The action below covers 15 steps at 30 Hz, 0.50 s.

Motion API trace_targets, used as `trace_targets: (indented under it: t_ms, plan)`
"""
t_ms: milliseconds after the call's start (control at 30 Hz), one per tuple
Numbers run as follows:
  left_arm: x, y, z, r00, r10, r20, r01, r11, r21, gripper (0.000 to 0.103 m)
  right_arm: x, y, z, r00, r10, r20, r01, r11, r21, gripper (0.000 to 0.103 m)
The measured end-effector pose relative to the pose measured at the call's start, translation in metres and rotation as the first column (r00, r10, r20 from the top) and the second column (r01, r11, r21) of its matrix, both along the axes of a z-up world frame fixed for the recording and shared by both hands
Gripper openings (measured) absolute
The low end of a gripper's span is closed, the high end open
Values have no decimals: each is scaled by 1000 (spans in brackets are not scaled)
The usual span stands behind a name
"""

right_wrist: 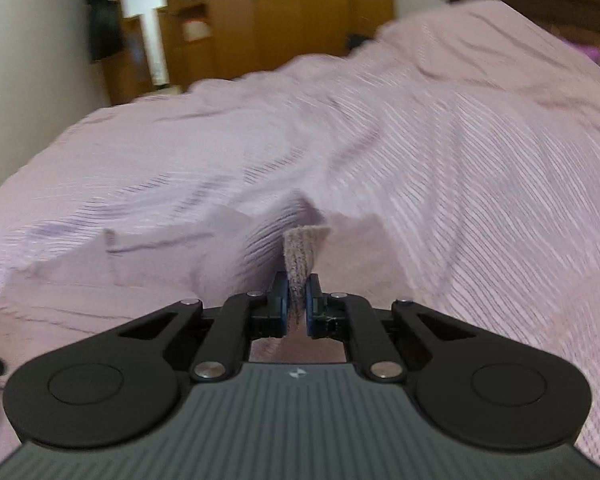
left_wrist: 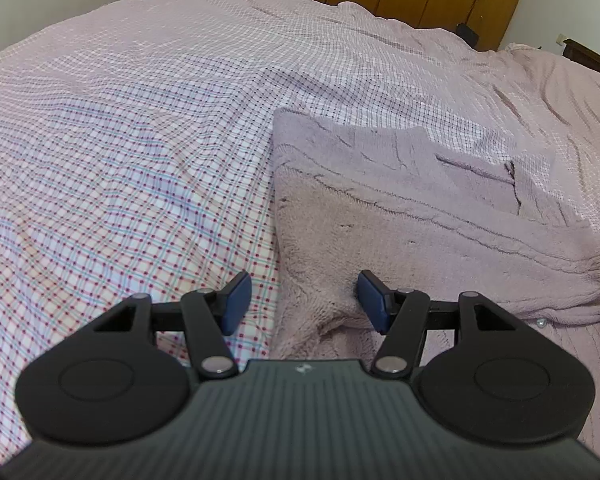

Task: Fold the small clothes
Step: 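Pinch the folded edge with the right tool, lay it flat, release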

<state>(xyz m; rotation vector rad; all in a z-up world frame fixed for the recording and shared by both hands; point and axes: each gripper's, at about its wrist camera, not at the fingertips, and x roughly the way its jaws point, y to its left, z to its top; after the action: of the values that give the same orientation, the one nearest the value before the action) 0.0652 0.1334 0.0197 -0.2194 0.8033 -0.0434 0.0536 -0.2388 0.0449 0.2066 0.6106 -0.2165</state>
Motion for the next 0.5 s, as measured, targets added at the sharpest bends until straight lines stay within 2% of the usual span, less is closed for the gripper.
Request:
trace_targets:
  t_ms: [167, 267, 367, 400, 500]
  plan:
    - [1, 0, -1, 1000, -3, -2, 3, 1000, 7, 60, 1, -16, -33, 997, -50, -65, 52, 998, 24, 9]
    - [2, 1, -2, 1000, -7, -3, 7, 1000, 8, 60, 2, -21, -42, 997, -48, -60, 49, 999, 16, 20]
    - [4, 3, -2, 1000, -13, -5, 13, 1000, -2, 63, -1, -20, -41, 998, -34, -46, 34, 999, 17, 36]
    - [4, 3, -2, 1000, -14, -5, 14, 1000, -5, 64, -7, -19, -38, 999, -29, -42, 30, 999, 29, 43]
    - [3, 2, -2, 1000, -28, -1, 28, 1000, -3, 72, -23, -18, -27, 1000, 4, -25, -3, 998, 57, 54]
